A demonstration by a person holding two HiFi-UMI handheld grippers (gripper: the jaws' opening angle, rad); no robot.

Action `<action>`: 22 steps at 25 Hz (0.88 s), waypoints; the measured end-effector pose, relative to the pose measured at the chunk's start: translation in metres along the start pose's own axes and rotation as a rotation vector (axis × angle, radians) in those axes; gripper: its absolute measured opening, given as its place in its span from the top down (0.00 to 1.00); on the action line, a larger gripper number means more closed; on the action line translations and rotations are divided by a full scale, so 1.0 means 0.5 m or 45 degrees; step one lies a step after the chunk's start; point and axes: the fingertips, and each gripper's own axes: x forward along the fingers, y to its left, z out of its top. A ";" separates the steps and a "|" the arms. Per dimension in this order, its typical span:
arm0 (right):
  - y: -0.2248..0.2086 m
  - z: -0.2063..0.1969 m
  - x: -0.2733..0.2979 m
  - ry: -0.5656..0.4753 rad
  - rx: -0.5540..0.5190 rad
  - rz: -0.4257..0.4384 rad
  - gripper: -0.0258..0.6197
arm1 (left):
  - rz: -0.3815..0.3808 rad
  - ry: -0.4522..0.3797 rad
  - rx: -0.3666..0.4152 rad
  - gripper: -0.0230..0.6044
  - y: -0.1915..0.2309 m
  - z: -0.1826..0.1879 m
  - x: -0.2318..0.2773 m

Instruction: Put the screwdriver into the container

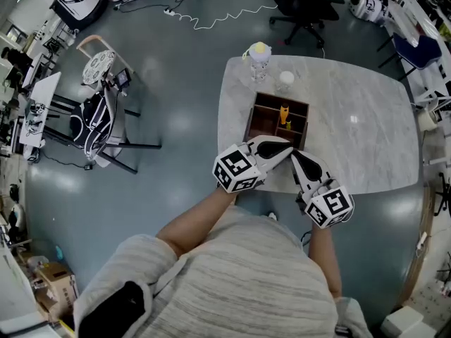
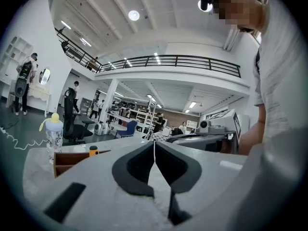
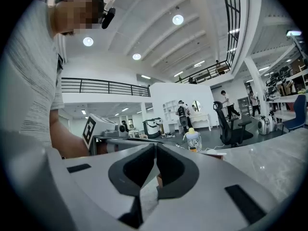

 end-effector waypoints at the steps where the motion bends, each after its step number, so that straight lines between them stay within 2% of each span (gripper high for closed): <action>1: 0.005 0.001 -0.003 -0.006 0.006 0.012 0.93 | -0.006 -0.005 -0.004 0.93 -0.005 0.000 -0.002; 5: 0.026 0.000 -0.017 -0.027 0.017 0.053 0.93 | -0.031 -0.017 -0.025 0.94 -0.029 -0.002 -0.013; 12: 0.046 -0.004 -0.038 -0.068 0.012 0.044 0.93 | -0.084 -0.006 -0.016 0.94 -0.056 -0.007 -0.022; 22: 0.055 -0.008 -0.038 0.008 -0.091 0.042 0.93 | -0.095 0.011 -0.004 0.94 -0.061 -0.011 -0.027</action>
